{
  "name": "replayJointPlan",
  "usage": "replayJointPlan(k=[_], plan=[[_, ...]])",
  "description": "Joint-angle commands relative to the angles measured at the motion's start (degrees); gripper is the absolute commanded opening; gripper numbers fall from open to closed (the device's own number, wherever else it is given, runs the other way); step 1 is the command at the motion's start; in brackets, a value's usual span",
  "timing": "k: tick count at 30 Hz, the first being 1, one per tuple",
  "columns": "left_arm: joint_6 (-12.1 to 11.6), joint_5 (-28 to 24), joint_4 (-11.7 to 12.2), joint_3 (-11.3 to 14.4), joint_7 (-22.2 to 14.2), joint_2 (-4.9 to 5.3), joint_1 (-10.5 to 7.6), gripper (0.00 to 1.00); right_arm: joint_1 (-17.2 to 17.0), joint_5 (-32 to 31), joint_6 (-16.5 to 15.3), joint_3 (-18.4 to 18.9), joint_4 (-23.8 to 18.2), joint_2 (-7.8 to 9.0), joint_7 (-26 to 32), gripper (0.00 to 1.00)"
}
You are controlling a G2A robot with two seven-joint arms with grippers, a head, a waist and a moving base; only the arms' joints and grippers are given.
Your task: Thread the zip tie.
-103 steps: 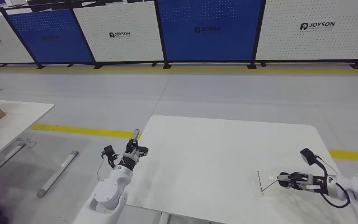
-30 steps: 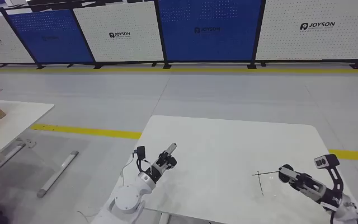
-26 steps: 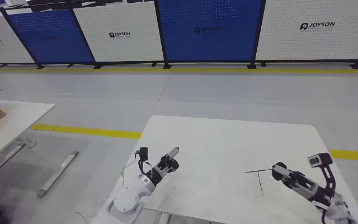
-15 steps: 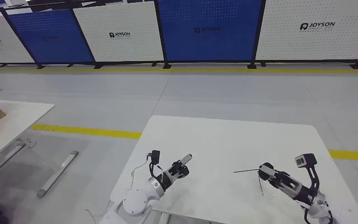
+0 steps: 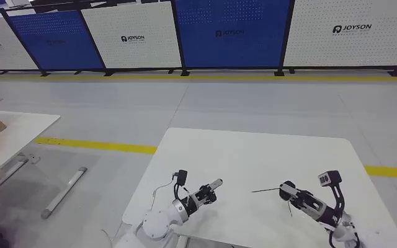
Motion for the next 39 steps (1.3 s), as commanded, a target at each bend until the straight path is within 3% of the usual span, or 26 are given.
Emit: replayJointPlan(k=[1,12,17,22,34,39], plan=[[-0.4,-0.5,0.6,1.5,1.1,-0.27,-0.61,1.00,1.1,-1.6,0.8,-1.6,1.0,-0.24,-0.6,0.00],[-0.4,-0.8,0.7,1.7,1.4,-0.34,-0.71,1.00,1.1,-1.6,0.8,-1.6,0.9,-0.26,-0.8,0.00],[0.3,-1.6,0.1,5.2,3.4,-0.98,-2.12,1.00,1.1,-3.0,-0.7,-5.7,0.1,-1.26,-5.6,0.00],[-2.8,-5.8,1.9,7.7,7.6,-1.95,-4.04,1.00,1.6,-4.7,-1.2,-8.0,1.2,-2.11,-11.3,0.00],[-2.8,-5.8,1.9,7.7,7.6,-1.95,-4.04,1.00,1.6,-4.8,-1.1,-8.1,1.2,-2.15,-11.6,0.00],[-3.7,-6.9,2.3,7.9,10.1,-2.23,-4.49,1.00,1.2,-2.6,-0.4,-8.5,1.5,-2.87,-18.2,0.00]])
